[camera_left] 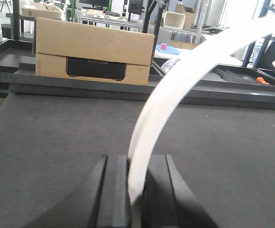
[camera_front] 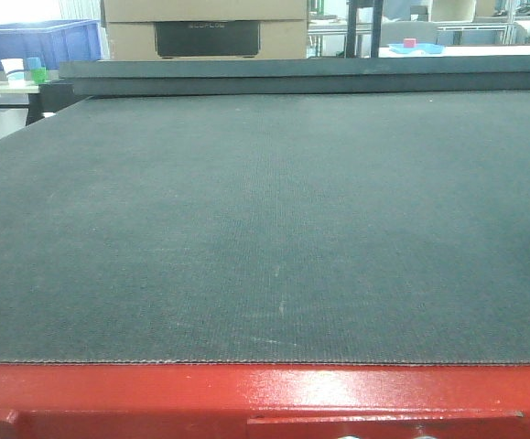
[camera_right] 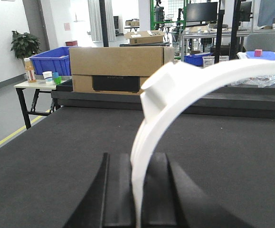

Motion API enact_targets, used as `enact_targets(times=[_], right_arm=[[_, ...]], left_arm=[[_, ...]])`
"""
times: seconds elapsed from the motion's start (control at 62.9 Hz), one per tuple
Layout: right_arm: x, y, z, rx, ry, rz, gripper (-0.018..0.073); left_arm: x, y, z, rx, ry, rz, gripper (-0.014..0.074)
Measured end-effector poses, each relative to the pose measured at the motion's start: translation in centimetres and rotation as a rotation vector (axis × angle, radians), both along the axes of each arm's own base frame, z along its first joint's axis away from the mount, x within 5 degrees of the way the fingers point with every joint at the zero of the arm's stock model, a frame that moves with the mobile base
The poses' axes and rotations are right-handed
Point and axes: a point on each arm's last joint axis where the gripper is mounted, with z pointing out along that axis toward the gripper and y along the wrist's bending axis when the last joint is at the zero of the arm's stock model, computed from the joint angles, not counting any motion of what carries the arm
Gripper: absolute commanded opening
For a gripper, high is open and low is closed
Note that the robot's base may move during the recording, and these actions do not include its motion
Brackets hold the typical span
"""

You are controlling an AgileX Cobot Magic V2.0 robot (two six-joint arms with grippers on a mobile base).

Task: Grab PVC pipe and place in blue bin
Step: 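Lift both held clamps up off the table, then drive the base away from the table holding both clamps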

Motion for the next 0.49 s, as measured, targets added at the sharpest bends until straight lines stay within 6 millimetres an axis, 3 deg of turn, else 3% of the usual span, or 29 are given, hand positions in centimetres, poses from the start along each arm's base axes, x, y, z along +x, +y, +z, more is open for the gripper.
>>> enact_targets(times=[0.493], right_arm=[[0.0, 0.0, -0.04, -0.001, 0.004, 0.0, -0.0168]], left_arm=[[0.0, 0.0, 0.04, -0.001, -0.004, 0.0, -0.0111]])
